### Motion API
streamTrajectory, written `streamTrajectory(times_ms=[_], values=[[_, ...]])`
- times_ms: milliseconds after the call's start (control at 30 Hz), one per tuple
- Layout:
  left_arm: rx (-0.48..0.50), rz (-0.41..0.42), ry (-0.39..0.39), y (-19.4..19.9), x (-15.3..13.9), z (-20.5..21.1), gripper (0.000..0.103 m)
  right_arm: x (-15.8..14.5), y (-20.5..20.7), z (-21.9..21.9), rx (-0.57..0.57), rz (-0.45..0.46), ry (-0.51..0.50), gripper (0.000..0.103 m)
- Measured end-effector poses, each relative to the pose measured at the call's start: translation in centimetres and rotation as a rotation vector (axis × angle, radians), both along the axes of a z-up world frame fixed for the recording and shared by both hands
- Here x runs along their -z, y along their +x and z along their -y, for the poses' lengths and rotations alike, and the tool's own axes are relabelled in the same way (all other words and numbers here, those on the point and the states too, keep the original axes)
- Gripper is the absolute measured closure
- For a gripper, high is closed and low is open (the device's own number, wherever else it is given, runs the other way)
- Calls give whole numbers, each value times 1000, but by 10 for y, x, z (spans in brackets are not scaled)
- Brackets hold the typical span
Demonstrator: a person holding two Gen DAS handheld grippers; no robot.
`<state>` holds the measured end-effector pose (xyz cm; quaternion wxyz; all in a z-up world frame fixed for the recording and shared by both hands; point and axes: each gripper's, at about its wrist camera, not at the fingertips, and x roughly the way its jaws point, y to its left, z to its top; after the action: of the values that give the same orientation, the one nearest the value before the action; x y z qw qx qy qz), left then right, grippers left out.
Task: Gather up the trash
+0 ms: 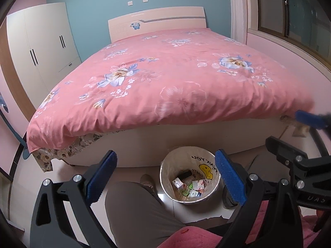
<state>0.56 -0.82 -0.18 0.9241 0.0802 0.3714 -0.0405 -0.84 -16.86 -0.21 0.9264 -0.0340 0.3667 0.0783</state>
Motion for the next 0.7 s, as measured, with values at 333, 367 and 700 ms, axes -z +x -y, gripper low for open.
streamTrajectory(times_ms=[333,367,700], values=[[1,-6,-1,1,1,-1,6,0,0,2,-5,-7,-6,15],[2,-6,-2,1,1,-1,6,0,0,2,-5,-8,-6,15],[3,-12,-9,1,3,-1,6,-1,2,4,-6,-9,-5,15]])
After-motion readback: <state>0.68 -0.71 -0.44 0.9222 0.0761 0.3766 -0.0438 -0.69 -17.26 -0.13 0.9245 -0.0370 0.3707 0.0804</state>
